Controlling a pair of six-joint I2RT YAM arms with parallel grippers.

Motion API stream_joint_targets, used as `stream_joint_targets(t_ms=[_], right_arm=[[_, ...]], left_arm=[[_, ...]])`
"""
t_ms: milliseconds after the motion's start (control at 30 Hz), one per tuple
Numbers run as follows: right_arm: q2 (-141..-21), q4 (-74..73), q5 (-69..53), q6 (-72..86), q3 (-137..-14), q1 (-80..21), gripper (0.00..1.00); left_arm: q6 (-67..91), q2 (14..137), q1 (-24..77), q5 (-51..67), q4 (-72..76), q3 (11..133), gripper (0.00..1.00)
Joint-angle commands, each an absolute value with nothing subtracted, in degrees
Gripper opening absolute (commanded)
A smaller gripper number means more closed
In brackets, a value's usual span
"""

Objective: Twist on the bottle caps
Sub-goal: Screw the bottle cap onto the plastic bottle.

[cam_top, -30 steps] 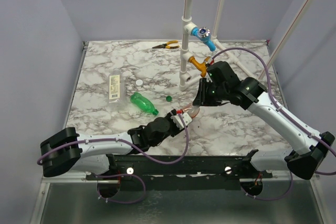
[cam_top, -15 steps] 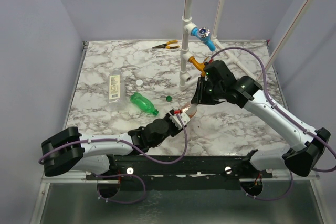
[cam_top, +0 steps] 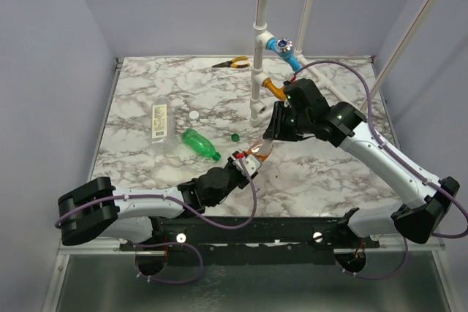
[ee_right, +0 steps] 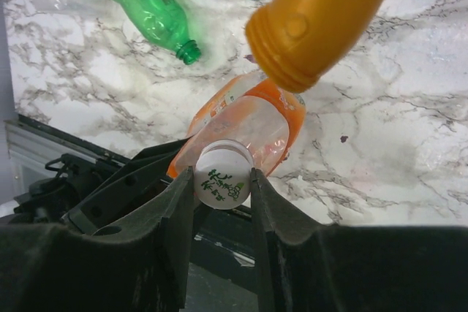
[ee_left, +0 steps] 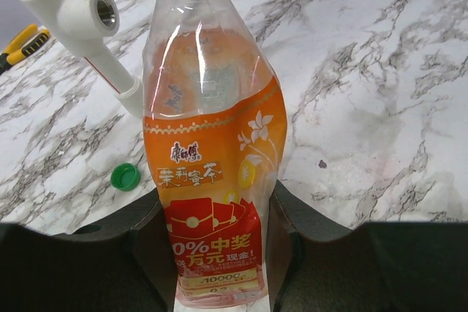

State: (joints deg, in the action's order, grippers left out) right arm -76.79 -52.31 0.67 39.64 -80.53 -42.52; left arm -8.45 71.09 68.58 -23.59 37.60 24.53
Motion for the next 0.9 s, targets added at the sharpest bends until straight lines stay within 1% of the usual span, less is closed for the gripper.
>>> stream_joint_targets(t_ms=[0, 333, 600, 767, 867], right_arm=[[-78.5, -56.8, -6.5, 39.7, -83.1, -43.4, 0.33], [-79.7, -59.3, -8.2, 38.1, -85.9, -43.5, 0.34], [-79.9, -61.2, -5.8, 38.0, -88.2, -43.4, 0.34], [-79.1, -61.5, -4.8, 38.3, -89.1, -43.4, 0.33], [-78.4, -62.6, -4.6, 38.4, -89.7, -43.4, 0.33]], left_arm=[[-8.8, 67.8, 68.3, -21.6, 50.5, 25.3, 0.00], [-9.5, 67.1, 68.4, -20.4, 51.5, 24.3, 0.00], [-9.5, 68.0, 68.4, -19.1, 50.0, 24.2, 0.00], [-7.9, 70.6, 68.3, -24.0, 47.2, 24.7, 0.00], [-6.5, 71.0, 68.3, -25.0, 47.2, 23.6, 0.00]])
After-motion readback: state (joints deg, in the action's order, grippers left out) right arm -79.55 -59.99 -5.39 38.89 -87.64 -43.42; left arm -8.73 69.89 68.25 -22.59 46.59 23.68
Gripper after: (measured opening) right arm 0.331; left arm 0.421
